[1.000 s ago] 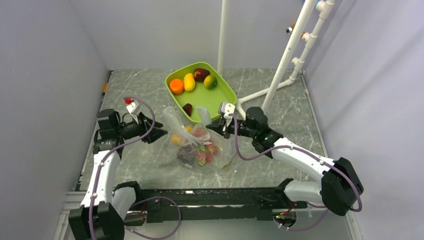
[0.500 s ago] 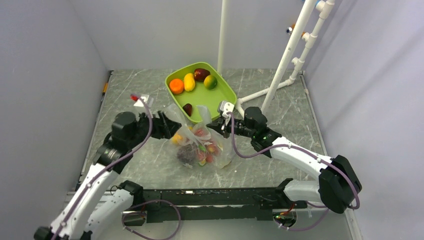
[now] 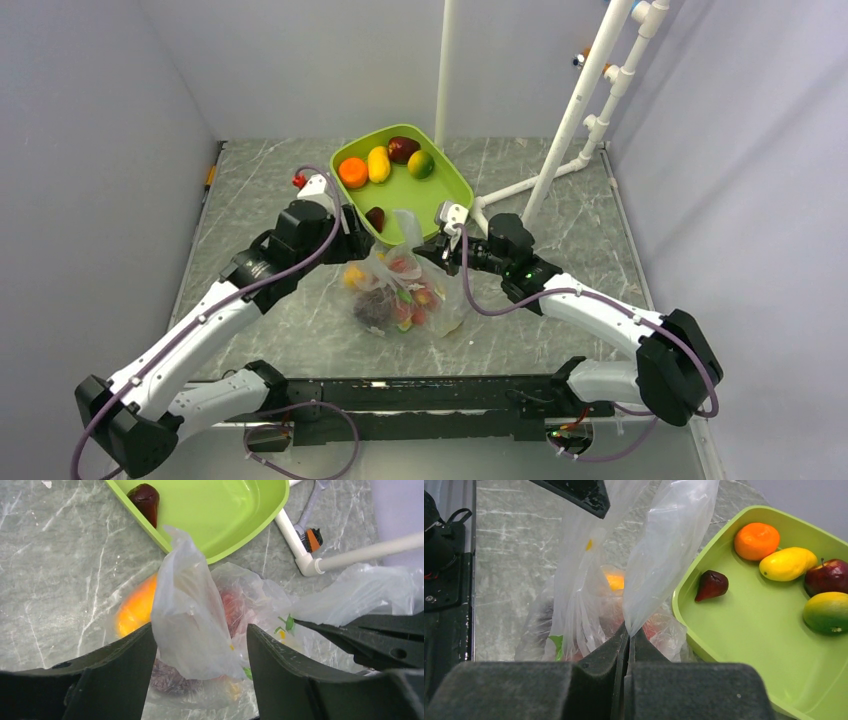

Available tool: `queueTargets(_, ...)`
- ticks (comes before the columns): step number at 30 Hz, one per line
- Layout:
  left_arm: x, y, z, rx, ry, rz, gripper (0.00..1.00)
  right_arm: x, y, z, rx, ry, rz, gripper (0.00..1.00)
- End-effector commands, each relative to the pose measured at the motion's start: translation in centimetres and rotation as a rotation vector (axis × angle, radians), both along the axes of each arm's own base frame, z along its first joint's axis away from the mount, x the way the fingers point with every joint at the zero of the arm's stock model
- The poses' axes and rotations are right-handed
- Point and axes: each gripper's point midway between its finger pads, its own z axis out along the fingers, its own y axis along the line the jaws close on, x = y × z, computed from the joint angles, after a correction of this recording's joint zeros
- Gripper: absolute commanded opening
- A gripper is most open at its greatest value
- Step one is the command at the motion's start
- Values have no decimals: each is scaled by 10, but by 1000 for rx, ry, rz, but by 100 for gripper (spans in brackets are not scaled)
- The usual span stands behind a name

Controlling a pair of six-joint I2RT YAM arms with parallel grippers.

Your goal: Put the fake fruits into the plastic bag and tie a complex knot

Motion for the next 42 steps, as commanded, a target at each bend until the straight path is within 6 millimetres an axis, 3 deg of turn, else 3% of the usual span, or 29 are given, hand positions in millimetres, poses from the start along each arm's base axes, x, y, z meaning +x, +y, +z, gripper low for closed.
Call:
queueTargets(1,9,-1,7,31,1,45,65,9,4,23,46,-54,-10,0)
queueTargets(6,13,0,8,81,0,33,40,9,5,21,33,-55,-5,0)
queueTargets(8,13,-2,8,89,-5,12,25,9,5,20,30,-52,-3,0)
queueTargets(10,12,-6,6,92,-16,-23,2,9,6,19,31,-51,1,0)
queueTargets(11,10,-9,6,90,-24,-51,0,8,6,18,29,-47,3,0)
queueTargets(16,-10,-29,5,144,-134,-340,0,5,8,16,14,-2,33,0)
queueTargets(19,-32,-47,8,173,-319,-617,0,1,9,13,-11,39,78,0)
queueTargets(24,-73,-59,-5,320,-595,-1064,0,-1,11,7,-54,118,131,0)
queueTargets(28,-76,-66,-10,418,-711,-1260,0,-10,15,7,-79,137,221,0)
queueTargets(33,-73,-74,-19,421,-643,-1414,0,-13,15,11,-89,126,261,2)
queueTargets(35,-71,-73,-20,414,-655,-1410,0,-9,6,8,-98,133,229,23)
queueTargets(37,-67,-70,-21,437,-678,-1396,0,-4,-6,-2,-118,147,189,52)
queueTargets(39,-66,-70,-19,434,-696,-1397,0,-2,-17,-10,-135,139,157,71)
queueTargets(42,-65,-70,-16,429,-689,-1410,0,-6,-26,-20,-145,130,149,83)
